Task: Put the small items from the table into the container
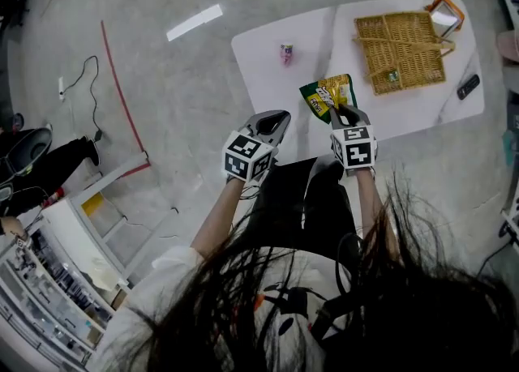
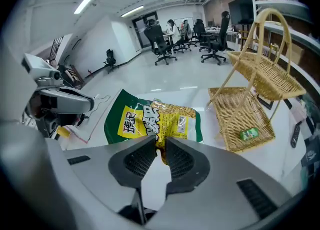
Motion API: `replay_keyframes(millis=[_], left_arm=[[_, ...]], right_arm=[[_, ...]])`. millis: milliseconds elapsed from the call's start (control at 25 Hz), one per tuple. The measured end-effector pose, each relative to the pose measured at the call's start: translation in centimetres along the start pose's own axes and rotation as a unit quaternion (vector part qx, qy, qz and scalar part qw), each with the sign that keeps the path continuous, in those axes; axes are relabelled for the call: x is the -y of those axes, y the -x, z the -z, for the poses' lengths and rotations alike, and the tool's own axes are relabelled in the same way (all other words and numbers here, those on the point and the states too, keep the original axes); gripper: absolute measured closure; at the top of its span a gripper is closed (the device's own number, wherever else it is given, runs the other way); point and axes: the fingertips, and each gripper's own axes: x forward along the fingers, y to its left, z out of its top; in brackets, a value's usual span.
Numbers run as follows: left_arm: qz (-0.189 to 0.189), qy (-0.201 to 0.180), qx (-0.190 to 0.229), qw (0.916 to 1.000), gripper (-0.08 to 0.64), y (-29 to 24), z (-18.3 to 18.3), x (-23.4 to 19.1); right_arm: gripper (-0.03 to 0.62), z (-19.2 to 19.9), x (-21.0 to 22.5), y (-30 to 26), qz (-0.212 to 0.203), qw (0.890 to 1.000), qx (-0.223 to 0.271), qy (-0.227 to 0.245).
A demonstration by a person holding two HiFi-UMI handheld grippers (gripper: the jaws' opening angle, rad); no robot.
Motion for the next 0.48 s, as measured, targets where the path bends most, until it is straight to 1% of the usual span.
replay_keyframes(millis=[200,480], left_arm=[[0.012,-0.026,0.000,0.9996,0.551,2.1,-2.7,1.2],[0.024,-0.054,0.020,0.9981,0.551,3.9,-7.4,3.0]], right_arm=[[0.522,-1.7,-0.6,5.2,0.004,1.000,0.012,-0.018],[0.522,-4.7,0.1,10.9,0.028,0.997,0.048,-0.047]])
